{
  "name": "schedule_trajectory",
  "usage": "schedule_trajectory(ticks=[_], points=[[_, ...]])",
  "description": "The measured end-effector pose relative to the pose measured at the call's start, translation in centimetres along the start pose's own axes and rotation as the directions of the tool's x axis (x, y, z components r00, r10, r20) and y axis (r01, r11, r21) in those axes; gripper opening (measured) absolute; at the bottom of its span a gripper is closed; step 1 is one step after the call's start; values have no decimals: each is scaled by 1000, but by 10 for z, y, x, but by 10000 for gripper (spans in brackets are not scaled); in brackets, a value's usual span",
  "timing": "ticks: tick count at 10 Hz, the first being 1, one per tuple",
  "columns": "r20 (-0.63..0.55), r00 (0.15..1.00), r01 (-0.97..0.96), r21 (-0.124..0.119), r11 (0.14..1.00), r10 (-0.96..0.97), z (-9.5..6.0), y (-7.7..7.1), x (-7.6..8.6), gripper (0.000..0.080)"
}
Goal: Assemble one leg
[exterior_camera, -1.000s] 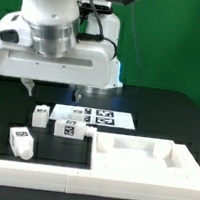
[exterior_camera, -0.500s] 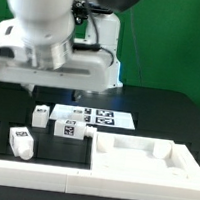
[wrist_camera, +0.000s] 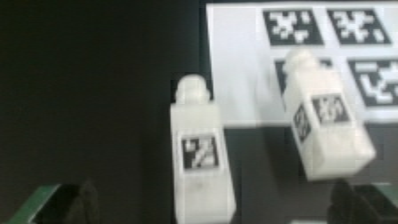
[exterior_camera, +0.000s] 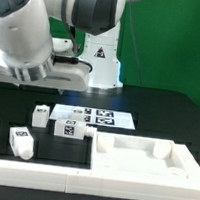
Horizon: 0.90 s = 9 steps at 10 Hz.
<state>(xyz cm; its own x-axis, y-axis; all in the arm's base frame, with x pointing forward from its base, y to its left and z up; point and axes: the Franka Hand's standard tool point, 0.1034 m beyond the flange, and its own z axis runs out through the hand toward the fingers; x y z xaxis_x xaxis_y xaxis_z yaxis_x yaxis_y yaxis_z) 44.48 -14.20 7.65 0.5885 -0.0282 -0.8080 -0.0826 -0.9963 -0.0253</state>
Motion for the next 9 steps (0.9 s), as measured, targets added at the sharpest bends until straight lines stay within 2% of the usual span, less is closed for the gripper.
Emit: schedule_trajectory(ticks=[1, 2, 3, 4, 5, 8, 9], points=[[-12, 1000, 8, -8, 1000, -8, 2, 1, 4, 649], [6, 1000, 27, -14, 1000, -27, 13, 1, 6, 649], [-12, 997, 69, -61, 996, -70, 19, -1, 13, 649], [-48, 991, 119, -87, 989, -123, 22, -5, 18, 649], [-40, 993, 112, -77, 991, -116, 23, -5, 14, 649], [-34, 993, 108, -78, 991, -111, 26, -4, 15, 649], [1, 996, 89, -76, 993, -89, 39, -1, 18, 649]])
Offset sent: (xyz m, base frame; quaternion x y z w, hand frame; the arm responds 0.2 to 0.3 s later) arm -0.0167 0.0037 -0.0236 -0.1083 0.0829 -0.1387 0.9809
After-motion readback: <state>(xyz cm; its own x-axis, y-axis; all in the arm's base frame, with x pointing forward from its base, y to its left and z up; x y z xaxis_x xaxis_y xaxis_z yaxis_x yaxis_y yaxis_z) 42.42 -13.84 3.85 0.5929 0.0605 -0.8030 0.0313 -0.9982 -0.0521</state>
